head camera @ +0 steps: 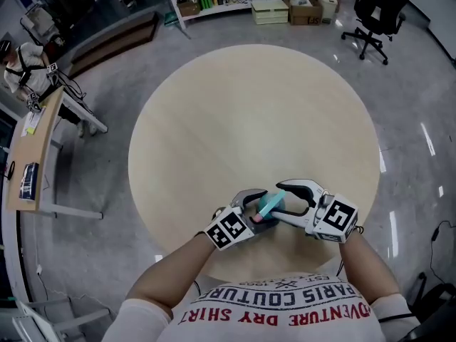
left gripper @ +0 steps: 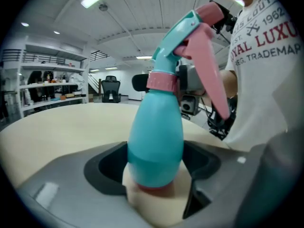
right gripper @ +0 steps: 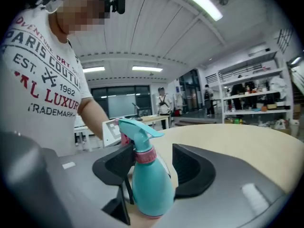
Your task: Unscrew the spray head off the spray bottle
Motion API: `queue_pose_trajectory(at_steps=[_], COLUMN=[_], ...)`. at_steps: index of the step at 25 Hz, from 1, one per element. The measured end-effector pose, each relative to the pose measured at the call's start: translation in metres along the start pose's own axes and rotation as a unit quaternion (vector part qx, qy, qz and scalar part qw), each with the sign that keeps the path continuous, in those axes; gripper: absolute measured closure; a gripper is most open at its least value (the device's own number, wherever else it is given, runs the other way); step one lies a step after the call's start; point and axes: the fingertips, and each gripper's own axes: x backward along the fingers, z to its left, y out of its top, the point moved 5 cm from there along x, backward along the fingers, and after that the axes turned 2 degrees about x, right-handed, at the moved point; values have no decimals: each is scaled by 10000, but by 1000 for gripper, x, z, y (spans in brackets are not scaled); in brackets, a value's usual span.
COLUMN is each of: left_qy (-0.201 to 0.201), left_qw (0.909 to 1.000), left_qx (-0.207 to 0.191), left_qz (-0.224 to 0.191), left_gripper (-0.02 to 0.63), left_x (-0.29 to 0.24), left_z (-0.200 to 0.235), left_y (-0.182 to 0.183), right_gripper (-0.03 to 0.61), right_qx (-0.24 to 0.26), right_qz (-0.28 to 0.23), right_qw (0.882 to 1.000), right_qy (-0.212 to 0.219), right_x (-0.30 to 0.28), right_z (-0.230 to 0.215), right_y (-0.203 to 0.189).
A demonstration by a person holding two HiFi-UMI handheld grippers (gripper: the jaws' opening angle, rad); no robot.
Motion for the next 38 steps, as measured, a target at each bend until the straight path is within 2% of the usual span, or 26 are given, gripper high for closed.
queue_pose_trajectory(at_steps=[3,6,11,15,17,20,24,27,29,33,38], left_qy=[639,1219,1847,1976,1820,1299,239,-493,-759,-837,-642], left_qw=[9973,9902,9771,9727,9766,9874,9993,9984,9961,9955,9975], left_qx=[350,666,1035,1193,1113,829,173,-272,-402,-386,-284], left_qz=[-88,-155,-195,-221,-256,-374,-224,67,216,239,92], left_gripper=[261,261,261,261,261,261,261,261,261,261,260], left_x=[-1,-2,-7,-10,-9,-6,-5,-2,0,0,6], left_z=[-3,-5,-12,-12,-12,-11,-8,-6,-3,-3,-4], left_y=[0,2,6,7,6,4,0,-2,-1,1,-4], right_gripper=[344,393,431,443,445,445,445,445,446,446,446], right_qx=[69,166,298,375,247,286,446,288,147,152,72], right_qz=[-75,-35,47,77,1,-15,158,415,469,440,174], right_qw=[9965,9903,9846,9829,9860,9929,9988,9925,9878,9867,9918], right_qy=[-826,-1377,-1721,-1799,-1648,-1153,109,1116,1477,1557,1267], right_x=[8,12,8,7,7,7,7,4,0,0,-1], right_z=[8,16,22,20,20,19,11,6,3,3,7], right_y=[-2,0,-2,-2,-3,-4,-6,-4,0,2,6])
